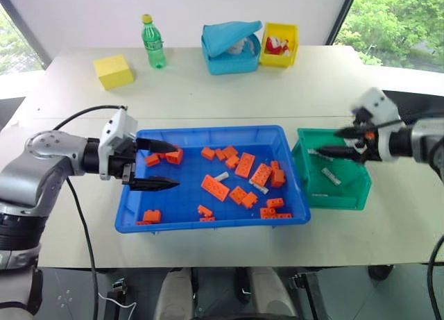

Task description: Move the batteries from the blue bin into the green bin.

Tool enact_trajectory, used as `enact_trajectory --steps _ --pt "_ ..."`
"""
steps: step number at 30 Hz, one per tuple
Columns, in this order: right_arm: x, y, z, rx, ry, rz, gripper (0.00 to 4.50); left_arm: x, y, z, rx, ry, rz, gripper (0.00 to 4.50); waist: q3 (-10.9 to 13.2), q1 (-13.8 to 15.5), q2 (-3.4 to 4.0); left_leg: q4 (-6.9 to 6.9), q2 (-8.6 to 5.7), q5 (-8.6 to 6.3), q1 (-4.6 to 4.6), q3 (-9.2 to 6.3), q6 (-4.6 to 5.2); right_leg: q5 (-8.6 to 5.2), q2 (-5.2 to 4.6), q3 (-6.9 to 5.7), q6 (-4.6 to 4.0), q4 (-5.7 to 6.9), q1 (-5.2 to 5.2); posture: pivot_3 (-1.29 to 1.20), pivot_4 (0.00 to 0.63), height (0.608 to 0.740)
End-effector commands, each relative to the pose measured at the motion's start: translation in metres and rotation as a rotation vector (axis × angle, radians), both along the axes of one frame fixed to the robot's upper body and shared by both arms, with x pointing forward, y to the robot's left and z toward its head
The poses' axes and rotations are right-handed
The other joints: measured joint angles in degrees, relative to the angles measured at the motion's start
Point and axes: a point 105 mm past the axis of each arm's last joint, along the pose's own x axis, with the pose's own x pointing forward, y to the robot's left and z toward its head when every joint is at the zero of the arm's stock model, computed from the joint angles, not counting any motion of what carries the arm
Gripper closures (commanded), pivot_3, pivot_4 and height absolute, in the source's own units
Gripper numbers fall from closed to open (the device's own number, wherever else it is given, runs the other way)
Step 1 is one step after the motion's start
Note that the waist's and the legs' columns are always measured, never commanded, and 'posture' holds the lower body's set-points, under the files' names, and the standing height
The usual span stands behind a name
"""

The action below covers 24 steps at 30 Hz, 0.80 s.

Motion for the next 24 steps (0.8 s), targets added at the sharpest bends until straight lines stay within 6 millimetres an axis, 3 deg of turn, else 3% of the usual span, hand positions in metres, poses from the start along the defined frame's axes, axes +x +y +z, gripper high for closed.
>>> enact_trajectory --steps 1,4,9,16,24 --pt "-0.007 0.052 0.008 0.075 0.05 0.203 0.97 -0.004 0.002 0.011 0.005 -0.048 -0.003 0.0 0.0 0.1 -0.02 -0.01 0.01 0.0 0.01 -0.02 0.0 0.0 0.01 -0.02 0.0 0.0 0.01 0.0 0.15 0.736" --pt "-0.013 0.092 -0.007 0.122 0.165 0.337 0.97 -0.007 0.004 0.011 0.013 -0.045 0.001 0.0 0.0 0.2 -0.02 -0.01 0.01 0.0 -0.04 -0.02 0.0 0.0 -0.01 -0.02 0.0 0.0 0.0 0.0 0.15 0.736" --pt "-0.018 0.128 -0.046 0.129 0.353 0.426 0.97 -0.013 0.004 0.013 0.018 -0.047 0.003 0.0 0.0 0.6 -0.06 0.07 0.0 0.0 -0.18 -0.02 0.0 0.0 -0.09 -0.11 0.0 -0.01 -0.03 0.0 0.15 0.736" --pt "-0.013 0.142 -0.078 0.148 0.508 0.396 0.97 -0.017 0.005 0.014 0.022 -0.053 0.029 0.0 0.0 0.4 -0.08 0.13 -0.03 0.0 -0.23 -0.02 0.0 0.02 -0.12 -0.11 0.03 -0.03 -0.03 0.0 0.15 0.736" --pt "-0.023 0.158 -0.102 0.15 0.59 0.427 0.97 -0.021 0.009 0.015 0.024 -0.056 0.058 0.0 0.0 0.3 -0.08 0.11 -0.01 0.0 -0.19 -0.05 0.01 0.02 -0.08 -0.12 0.03 0.02 -0.03 0.0 0.15 0.736"
